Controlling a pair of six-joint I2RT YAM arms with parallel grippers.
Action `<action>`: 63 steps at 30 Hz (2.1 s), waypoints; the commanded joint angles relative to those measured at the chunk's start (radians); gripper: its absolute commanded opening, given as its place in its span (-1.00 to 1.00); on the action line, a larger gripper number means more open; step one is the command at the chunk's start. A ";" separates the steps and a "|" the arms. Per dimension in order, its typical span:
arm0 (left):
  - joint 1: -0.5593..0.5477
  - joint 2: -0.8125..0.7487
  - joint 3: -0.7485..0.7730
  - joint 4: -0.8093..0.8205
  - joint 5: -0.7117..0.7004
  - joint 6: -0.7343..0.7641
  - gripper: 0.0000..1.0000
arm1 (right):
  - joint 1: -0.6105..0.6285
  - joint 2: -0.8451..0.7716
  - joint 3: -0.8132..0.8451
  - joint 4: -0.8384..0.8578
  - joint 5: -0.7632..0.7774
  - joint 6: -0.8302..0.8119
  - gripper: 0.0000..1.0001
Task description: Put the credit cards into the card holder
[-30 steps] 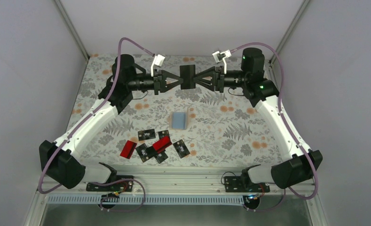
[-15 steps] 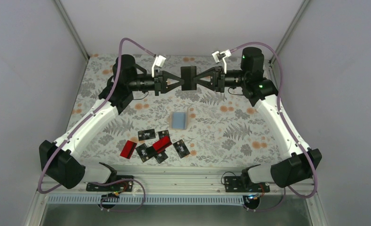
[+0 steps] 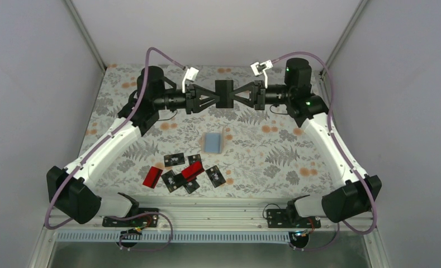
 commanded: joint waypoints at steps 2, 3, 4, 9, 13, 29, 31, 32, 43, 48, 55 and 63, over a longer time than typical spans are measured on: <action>-0.002 -0.055 -0.072 -0.136 -0.272 0.070 -0.18 | 0.024 -0.003 -0.045 -0.015 0.158 0.070 -0.92; -0.002 -0.076 -0.105 -0.147 -0.331 0.073 -0.13 | 0.029 0.001 -0.048 -0.026 0.190 0.075 -0.92; -0.003 -0.094 -0.130 -0.163 -0.384 0.074 -0.08 | 0.034 0.006 -0.047 -0.036 0.215 0.085 -0.92; -0.003 -0.132 -0.252 -0.261 -0.609 0.075 -0.02 | 0.085 0.064 -0.043 -0.054 0.318 0.150 -0.92; -0.003 -0.132 -0.327 -0.296 -0.708 0.063 -0.03 | 0.150 0.142 -0.046 -0.057 0.449 0.215 -0.92; -0.004 -0.140 -0.410 -0.365 -0.826 0.023 -0.03 | 0.262 0.454 -0.029 -0.124 0.659 0.257 -0.92; -0.007 -0.139 -0.414 -0.362 -0.824 0.020 -0.04 | 0.258 0.473 -0.028 -0.140 0.670 0.238 -0.92; -0.008 -0.138 -0.415 -0.361 -0.823 0.019 -0.05 | 0.255 0.476 -0.030 -0.144 0.676 0.232 -0.92; -0.075 -0.053 -0.386 -0.324 -0.786 0.021 -0.08 | 0.195 0.424 -0.128 -0.139 0.748 0.191 -0.92; -0.129 0.034 -0.333 -0.313 -0.789 0.019 -0.12 | 0.164 0.398 -0.176 -0.126 0.746 0.178 -0.92; -0.181 0.168 -0.239 -0.298 -0.773 0.018 -0.15 | 0.122 0.372 -0.223 -0.116 0.731 0.161 -0.92; -0.188 0.326 -0.142 -0.296 -0.748 0.008 -0.30 | 0.097 0.361 -0.266 -0.103 0.704 0.145 -0.92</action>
